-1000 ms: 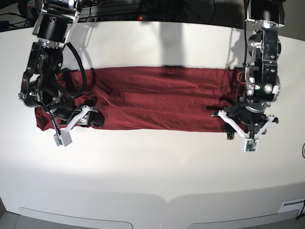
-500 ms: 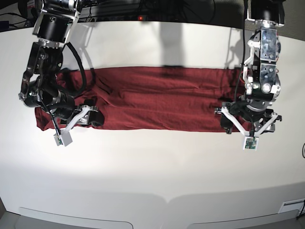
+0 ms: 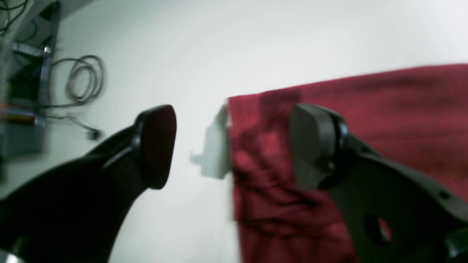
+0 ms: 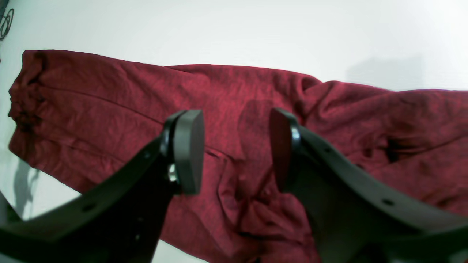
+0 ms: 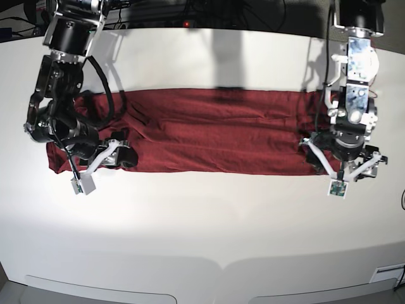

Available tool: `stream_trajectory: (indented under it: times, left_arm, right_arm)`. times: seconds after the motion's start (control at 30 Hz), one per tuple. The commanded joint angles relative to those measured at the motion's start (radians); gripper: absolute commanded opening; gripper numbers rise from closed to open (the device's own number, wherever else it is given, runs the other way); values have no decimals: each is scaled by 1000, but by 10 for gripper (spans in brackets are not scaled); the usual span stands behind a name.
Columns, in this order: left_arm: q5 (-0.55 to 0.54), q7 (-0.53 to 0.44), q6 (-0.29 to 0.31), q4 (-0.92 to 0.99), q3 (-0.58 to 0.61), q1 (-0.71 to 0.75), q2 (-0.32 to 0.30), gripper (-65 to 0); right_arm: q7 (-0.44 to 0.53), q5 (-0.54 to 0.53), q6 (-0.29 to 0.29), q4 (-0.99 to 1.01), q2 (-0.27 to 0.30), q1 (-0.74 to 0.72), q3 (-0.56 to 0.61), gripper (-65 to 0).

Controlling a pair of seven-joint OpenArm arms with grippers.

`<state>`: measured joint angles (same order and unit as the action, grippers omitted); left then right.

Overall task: Fold the T-shirt properly
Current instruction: 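Move the left gripper to the strip's end and grasp it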

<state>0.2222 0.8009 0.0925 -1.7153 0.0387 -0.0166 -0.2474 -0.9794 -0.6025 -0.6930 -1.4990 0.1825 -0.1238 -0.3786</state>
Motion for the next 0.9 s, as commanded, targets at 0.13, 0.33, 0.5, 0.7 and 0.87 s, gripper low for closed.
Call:
stream_trajectory:
  times: [0.13,0.33,0.5,0.7,0.87]
  left_arm:
    - [-177,0,83,-18,-61,-17,-166,-195]
    - [-525,39,304,15,-248,-17,-282,-195]
    - [-808,96,508,186,-371,-31,-291,-195]
    - [-1061,242,606,495,-377,-122,-290,-195]
    - [-1087,249,606,684,-377,-218,-291,-195]
  right_arm:
    - [-11,-38,-5,-163,12,0,-2,-355]
    - [-39,-38,-5,-357,11,117,-2,-355]
    - [-39,-37,-5,-495,11,240,-2,-355]
    - [-39,-38,-5,-606,11,346,-2,-355]
    - [-39,-83,-5,-664,11,441,-2,-355]
